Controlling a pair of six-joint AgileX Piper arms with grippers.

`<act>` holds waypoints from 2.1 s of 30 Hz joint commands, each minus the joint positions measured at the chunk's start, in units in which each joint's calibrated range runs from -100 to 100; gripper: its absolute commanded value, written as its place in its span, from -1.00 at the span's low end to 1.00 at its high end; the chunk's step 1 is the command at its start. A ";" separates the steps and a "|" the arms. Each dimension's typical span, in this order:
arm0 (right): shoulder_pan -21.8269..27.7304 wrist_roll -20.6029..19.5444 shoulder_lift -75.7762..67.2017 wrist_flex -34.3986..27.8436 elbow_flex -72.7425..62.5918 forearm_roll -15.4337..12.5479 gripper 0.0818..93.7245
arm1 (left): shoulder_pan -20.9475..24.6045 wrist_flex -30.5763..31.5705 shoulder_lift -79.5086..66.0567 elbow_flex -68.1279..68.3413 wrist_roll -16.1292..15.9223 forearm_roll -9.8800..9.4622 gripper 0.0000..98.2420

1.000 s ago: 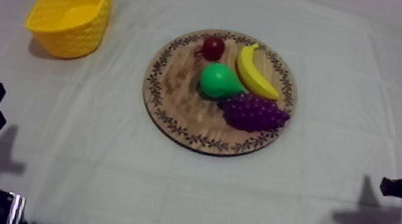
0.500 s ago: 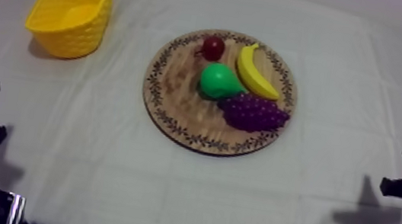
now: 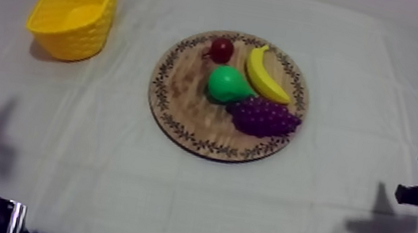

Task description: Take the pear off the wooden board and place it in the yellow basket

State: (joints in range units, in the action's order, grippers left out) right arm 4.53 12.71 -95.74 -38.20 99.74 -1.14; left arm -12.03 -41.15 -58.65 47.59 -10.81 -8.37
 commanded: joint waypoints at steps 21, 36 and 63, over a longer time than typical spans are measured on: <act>-0.01 0.01 -0.02 -0.02 0.04 0.00 -0.99 | -18.96 -6.93 51.54 -38.91 -3.73 -3.84 -1.00; -0.01 0.01 -0.02 -0.02 0.04 0.00 -0.99 | -22.31 -4.47 61.68 -27.94 2.10 -4.96 -0.44; -0.01 0.01 -0.02 -0.02 0.04 0.00 -0.99 | -21.17 -5.27 70.77 -32.28 -2.38 0.62 0.96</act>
State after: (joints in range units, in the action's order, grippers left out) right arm 4.53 12.71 -95.74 -38.21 99.74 -1.14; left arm -33.22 -45.29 10.91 16.72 -13.18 -7.79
